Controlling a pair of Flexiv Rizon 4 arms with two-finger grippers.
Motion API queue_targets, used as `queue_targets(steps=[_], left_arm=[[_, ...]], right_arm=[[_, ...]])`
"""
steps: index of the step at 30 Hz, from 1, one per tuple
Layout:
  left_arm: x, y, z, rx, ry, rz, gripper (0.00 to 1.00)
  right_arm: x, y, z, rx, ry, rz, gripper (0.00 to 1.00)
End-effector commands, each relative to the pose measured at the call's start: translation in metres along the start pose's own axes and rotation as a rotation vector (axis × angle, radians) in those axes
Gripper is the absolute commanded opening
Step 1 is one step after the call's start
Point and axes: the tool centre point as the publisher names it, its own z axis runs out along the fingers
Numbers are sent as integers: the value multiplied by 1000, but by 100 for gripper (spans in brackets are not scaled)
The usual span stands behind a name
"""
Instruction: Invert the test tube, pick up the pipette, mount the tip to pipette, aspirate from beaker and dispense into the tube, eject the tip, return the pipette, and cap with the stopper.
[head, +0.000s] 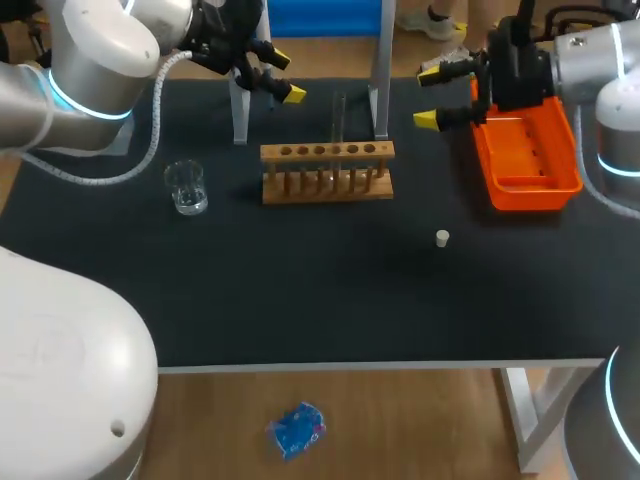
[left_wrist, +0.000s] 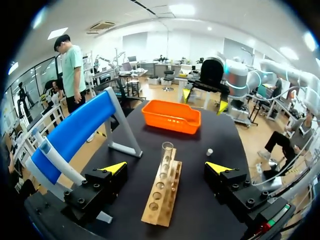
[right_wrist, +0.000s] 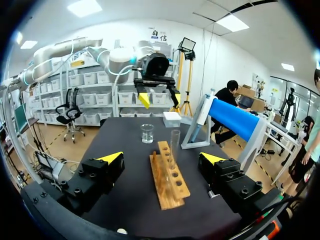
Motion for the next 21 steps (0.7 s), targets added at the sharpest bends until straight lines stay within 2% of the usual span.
queue_targets(steps=[1, 14, 17, 21], left_arm=[[-2, -3, 8, -13, -26, 3, 100], [-1, 2, 22, -23, -50, 6, 100], [-3, 4, 25, -17, -39, 16, 100], [-4, 5, 31, -23, -20, 31, 100]], right_arm=[[15, -7, -10, -12, -26, 2, 100], [46, -37, -28, -2, -52, 58, 100], [53, -40, -31, 3, -29, 45, 100], [53, -40, -31, 3, -29, 45, 100]])
